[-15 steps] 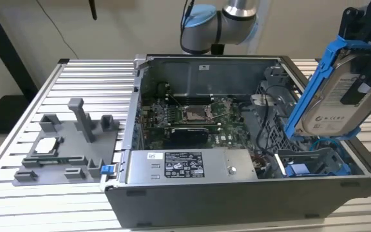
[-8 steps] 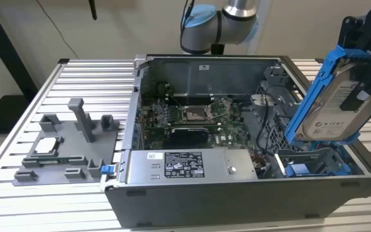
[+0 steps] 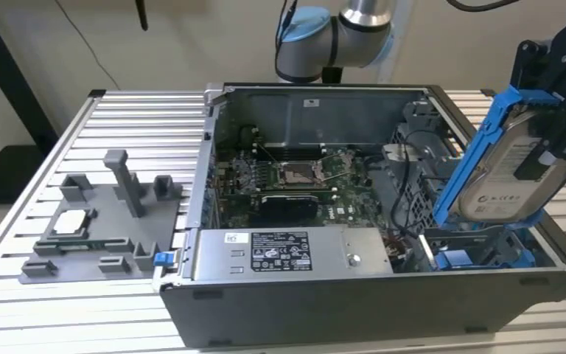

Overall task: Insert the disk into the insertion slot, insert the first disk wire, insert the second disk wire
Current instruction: 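Insert the disk into the insertion slot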

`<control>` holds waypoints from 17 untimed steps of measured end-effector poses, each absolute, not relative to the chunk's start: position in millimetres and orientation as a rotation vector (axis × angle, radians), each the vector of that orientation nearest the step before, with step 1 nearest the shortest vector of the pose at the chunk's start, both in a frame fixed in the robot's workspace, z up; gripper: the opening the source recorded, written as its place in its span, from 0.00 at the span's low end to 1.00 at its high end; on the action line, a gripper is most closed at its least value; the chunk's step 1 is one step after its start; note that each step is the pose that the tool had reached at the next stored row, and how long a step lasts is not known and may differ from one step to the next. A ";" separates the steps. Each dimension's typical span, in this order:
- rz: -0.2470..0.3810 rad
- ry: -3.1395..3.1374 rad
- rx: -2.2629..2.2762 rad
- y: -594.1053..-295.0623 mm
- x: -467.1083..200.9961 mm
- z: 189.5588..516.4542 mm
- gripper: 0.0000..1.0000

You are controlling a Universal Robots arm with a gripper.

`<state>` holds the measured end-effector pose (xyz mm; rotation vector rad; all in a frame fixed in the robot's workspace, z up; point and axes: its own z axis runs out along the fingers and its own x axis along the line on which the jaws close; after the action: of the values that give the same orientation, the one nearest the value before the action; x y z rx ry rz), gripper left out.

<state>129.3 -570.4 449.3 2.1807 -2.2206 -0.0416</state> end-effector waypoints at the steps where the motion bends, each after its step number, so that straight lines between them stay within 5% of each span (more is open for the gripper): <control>1: -0.042 -2.221 2.181 -570.5 129.8 447.7 0.00; 17: -0.043 -2.221 2.181 -571.0 136.3 421.4 0.00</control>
<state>136.3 -571.0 421.4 2.1813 -2.2212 -0.0430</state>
